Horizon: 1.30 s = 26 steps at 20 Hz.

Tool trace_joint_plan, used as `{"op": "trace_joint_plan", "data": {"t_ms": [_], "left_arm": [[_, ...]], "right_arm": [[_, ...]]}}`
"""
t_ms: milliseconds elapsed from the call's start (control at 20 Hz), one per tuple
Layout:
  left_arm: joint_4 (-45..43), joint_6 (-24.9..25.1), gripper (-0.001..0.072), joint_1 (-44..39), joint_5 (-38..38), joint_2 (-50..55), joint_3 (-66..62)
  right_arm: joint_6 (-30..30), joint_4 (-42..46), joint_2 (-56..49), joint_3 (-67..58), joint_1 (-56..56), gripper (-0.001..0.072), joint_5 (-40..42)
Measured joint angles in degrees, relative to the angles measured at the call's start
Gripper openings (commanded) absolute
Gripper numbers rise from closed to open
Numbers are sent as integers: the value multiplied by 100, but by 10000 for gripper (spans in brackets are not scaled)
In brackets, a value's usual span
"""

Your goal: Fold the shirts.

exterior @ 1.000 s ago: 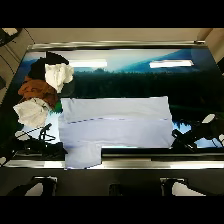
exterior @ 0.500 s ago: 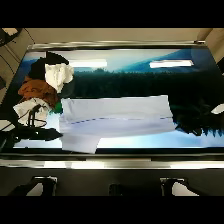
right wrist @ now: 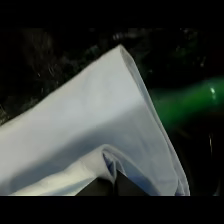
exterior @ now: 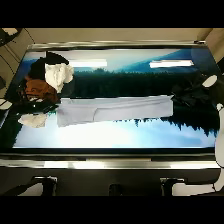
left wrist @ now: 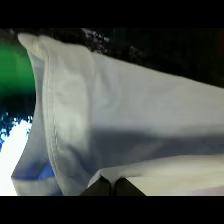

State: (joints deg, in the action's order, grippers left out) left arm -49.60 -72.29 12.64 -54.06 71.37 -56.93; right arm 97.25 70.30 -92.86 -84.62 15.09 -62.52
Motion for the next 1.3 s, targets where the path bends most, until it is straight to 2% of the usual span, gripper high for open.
{"op": "trace_joint_plan", "data": {"t_ms": [350,400,450,550,600,650,700,950,1100,1300], "left_arm": [[219,-184,25,-179,144,1364,-610],[227,-195,30,-208,144,1464,-629],[232,-210,131,-236,129,1550,-643],[254,-216,542,-264,120,1639,-669],[258,-227,558,-262,57,1668,-699],[260,-225,557,-234,-35,1685,-756],[262,-225,555,-190,-129,1696,-839],[267,-153,553,13,-715,1427,-1445],[317,-120,553,-4,-774,944,-1676],[422,-107,553,-234,-798,170,-1779]], "right_arm": [[354,111,-1010,-498,-94,46,-31],[374,90,-1108,-511,-98,73,-55],[376,37,-1187,-525,-101,169,-55],[339,-72,-1263,-575,-94,511,-76],[234,-151,-1266,-636,-63,634,-111],[105,-245,-1250,-708,-7,659,-164],[-35,-361,-1211,-793,94,678,-267],[-380,-1029,-1235,-1016,984,680,-1014],[-509,-1333,-1488,-977,1207,681,-1582],[-662,-1779,-1893,-927,1150,682,-1869]]}}
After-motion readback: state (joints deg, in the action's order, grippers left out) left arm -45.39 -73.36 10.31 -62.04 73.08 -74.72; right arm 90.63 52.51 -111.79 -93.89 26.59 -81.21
